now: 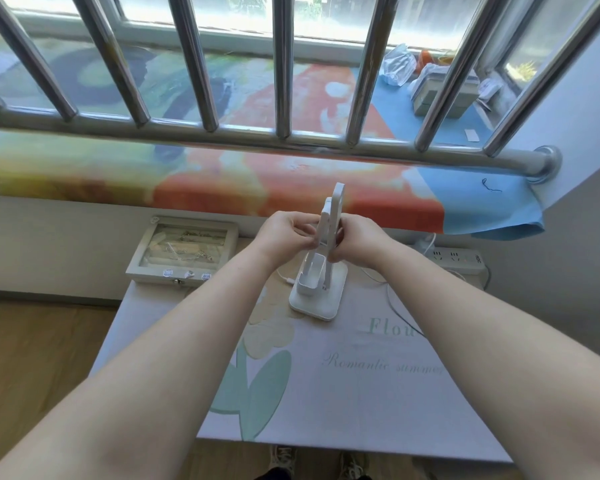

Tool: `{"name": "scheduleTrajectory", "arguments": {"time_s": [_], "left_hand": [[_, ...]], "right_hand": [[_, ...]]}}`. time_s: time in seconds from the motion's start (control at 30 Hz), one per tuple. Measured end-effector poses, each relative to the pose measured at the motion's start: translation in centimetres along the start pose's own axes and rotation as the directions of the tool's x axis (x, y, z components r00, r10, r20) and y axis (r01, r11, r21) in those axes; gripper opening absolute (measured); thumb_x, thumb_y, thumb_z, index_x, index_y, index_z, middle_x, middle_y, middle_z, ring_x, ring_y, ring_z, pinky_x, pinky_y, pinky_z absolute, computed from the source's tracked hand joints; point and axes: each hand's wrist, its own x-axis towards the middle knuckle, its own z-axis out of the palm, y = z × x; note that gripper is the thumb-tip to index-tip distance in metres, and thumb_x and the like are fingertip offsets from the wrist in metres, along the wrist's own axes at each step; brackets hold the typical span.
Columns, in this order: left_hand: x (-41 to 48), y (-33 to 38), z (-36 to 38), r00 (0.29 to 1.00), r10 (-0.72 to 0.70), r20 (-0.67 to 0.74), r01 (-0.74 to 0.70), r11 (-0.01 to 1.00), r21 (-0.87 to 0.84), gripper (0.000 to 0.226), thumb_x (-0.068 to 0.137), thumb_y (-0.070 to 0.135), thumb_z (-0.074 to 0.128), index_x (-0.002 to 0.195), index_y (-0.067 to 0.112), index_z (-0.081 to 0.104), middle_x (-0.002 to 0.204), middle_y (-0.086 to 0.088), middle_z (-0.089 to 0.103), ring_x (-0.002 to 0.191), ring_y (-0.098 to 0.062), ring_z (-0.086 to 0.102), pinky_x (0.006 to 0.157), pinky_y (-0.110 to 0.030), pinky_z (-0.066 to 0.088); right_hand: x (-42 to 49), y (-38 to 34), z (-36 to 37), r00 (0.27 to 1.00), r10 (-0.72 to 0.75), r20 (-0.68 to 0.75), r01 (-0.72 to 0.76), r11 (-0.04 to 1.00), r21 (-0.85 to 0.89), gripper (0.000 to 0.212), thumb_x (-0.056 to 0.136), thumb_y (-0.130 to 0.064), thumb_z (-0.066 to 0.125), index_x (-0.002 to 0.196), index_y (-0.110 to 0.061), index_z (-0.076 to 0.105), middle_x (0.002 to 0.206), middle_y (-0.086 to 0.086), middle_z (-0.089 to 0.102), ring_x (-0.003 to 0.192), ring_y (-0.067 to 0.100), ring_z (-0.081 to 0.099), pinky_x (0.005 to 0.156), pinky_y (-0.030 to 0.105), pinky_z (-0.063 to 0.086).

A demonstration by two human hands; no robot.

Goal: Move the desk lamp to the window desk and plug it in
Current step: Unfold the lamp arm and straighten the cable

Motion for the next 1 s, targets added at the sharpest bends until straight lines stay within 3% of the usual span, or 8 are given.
{"name": "scheduleTrajectory", "arguments": {"time_s": [0.07,0.17,0.3,0.6,0.8,1.0], "left_hand": [[0.1,-0.1,0.0,0.999,0.007,-0.032,-0.006,1.000,0.023,0.037,0.080,0.001,0.071,0.112,0.019,0.072,0.100,-0.011,0.071,0.082,-0.018,0.065,0.090,-0.033,0.053],[0.2,-0.4,-0.1,0.997,0.032,-0.075,-0.028,0.998,0.056,0.035,0.078,0.006,0.074,0.110,0.021,0.073,0.103,-0.005,0.073,0.092,-0.021,0.069,0.087,-0.033,0.055],[0.3,-0.6,-0.5,0.992,0.063,-0.106,-0.057,0.996,0.062,0.036,0.077,0.003,0.073,0.106,0.025,0.074,0.102,0.001,0.074,0.081,-0.009,0.066,0.079,-0.021,0.053],[0.5,-1.4,-1.9,0.984,0.068,-0.165,-0.059,0.996,0.063,0.035,0.078,0.007,0.072,0.101,0.033,0.074,0.099,0.009,0.073,0.082,-0.009,0.067,0.079,-0.022,0.051],[1.0,-1.5,-1.6,0.981,0.067,-0.179,-0.053,0.995,0.084,0.033,0.079,0.014,0.073,0.104,0.035,0.073,0.099,0.012,0.071,0.080,-0.007,0.069,0.076,-0.024,0.054],[1.3,-2.3,-1.0,0.981,0.021,-0.192,0.000,0.994,0.107,0.036,0.078,0.014,0.073,0.106,0.038,0.070,0.096,0.016,0.068,0.079,0.001,0.065,0.063,-0.012,0.044]], "right_hand": [[0.3,0.0,-0.1,1.000,-0.006,-0.008,0.006,1.000,-0.006,0.034,0.065,-0.005,0.072,0.096,-0.017,0.065,0.093,0.000,0.069,0.088,0.019,0.064,0.072,0.030,0.052],[0.8,-0.2,-0.1,1.000,-0.028,-0.009,0.028,1.000,-0.013,0.035,0.066,-0.004,0.071,0.098,-0.018,0.066,0.093,0.000,0.069,0.089,0.020,0.065,0.075,0.030,0.053],[1.3,-0.6,0.1,0.999,-0.039,-0.018,0.039,0.999,0.009,0.040,0.067,-0.004,0.073,0.104,-0.018,0.065,0.097,0.001,0.070,0.092,0.020,0.065,0.081,0.035,0.055],[2.4,-1.8,1.2,0.997,-0.067,-0.045,0.070,0.995,0.070,0.044,0.074,-0.009,0.074,0.114,-0.020,0.062,0.103,0.000,0.069,0.096,0.021,0.065,0.087,0.039,0.054],[2.4,-1.2,1.1,0.996,-0.057,-0.071,0.062,0.995,0.074,0.040,0.075,-0.013,0.074,0.112,-0.021,0.062,0.098,-0.004,0.067,0.096,0.019,0.065,0.086,0.035,0.054],[2.1,0.1,0.8,0.991,-0.050,-0.120,0.059,0.996,0.073,0.038,0.083,-0.012,0.061,0.119,-0.025,0.059,0.100,-0.004,0.062,0.093,0.017,0.060,0.074,0.027,0.047]]}}
